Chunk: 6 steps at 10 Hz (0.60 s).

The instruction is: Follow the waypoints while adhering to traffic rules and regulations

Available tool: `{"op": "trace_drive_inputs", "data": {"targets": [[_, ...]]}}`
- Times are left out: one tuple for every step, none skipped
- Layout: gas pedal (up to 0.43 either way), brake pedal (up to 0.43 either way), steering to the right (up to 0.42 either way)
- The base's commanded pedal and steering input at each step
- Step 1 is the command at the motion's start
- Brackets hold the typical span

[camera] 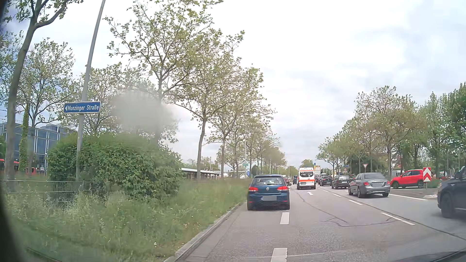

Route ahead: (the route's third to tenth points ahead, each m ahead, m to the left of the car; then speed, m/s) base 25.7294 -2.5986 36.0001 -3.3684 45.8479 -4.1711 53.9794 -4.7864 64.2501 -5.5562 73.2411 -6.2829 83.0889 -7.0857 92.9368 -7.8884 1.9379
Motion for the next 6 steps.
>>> {"op": "trace_drive_inputs", "data": {"targets": [[0.331, 0.0, 0.042], [0.331, 0.0, 0.037], [0.339, 0.0, 0.029], [0.339, 0.0, 0.019], [0.339, 0.0, 0.008], [0.339, 0.0, 0.005]]}}
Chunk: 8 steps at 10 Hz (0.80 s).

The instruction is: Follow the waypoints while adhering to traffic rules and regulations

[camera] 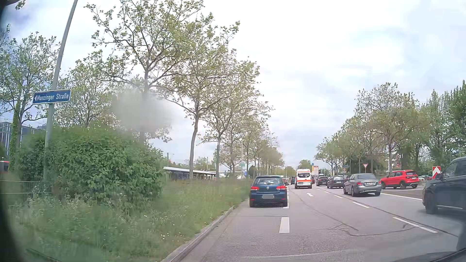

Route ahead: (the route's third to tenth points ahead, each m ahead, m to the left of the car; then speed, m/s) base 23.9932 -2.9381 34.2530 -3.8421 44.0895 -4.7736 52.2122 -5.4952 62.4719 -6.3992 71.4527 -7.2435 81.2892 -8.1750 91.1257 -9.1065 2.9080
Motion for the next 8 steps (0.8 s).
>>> {"op": "trace_drive_inputs", "data": {"targets": [[0.35, 0.0, 0.005], [0.35, 0.0, 0.004], [0.35, 0.0, 0.002], [0.35, 0.0, 0.0], [0.35, 0.0, 0.0], [0.35, 0.0, 0.0], [0.35, 0.0, 0.0], [0.35, 0.0, -0.001]]}}
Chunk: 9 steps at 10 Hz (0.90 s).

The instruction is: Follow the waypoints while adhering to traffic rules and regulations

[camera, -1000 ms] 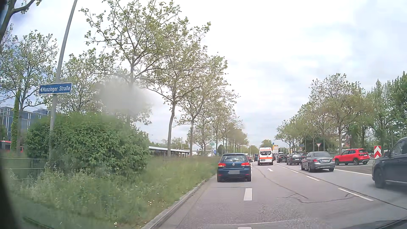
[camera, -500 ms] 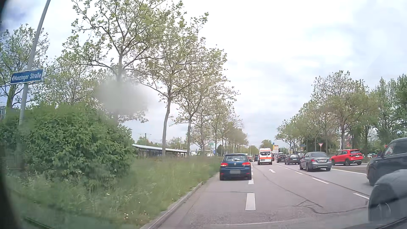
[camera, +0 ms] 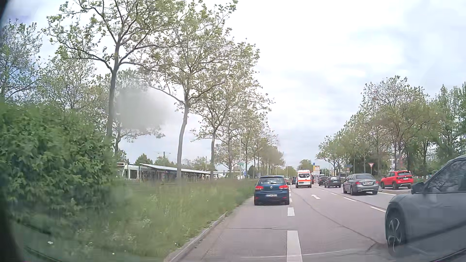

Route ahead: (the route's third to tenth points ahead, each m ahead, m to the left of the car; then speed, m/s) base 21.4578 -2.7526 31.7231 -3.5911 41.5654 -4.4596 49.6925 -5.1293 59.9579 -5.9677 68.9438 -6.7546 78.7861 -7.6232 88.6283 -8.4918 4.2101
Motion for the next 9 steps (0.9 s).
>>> {"op": "trace_drive_inputs", "data": {"targets": [[0.35, 0.0, -0.001], [0.35, 0.0, 0.0], [0.35, 0.0, 0.002], [0.35, 0.0, 0.003], [0.35, 0.0, 0.003], [0.35, 0.0, 0.003], [0.35, 0.0, 0.003], [0.35, 0.0, 0.003], [0.339, 0.0, 0.003]]}}
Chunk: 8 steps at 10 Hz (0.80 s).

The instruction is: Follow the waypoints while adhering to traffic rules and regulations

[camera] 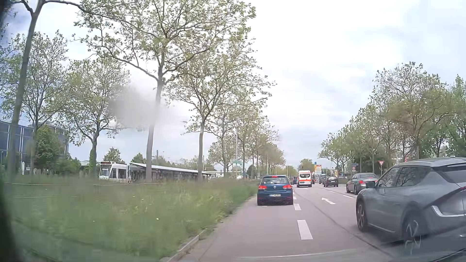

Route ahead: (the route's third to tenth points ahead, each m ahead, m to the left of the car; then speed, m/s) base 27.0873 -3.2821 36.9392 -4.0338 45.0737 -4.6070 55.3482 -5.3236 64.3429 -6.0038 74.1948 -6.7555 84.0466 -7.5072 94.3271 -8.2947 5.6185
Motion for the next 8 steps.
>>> {"op": "trace_drive_inputs", "data": {"targets": [[0.319, 0.0, 0.003], [0.287, 0.0, 0.003], [0.26, 0.0, 0.004], [0.177, 0.0, 0.006], [0.0, 0.0, 0.009], [0.0, 0.0, 0.011], [0.0, 0.0, 0.012], [0.0, 0.012, 0.012]]}}
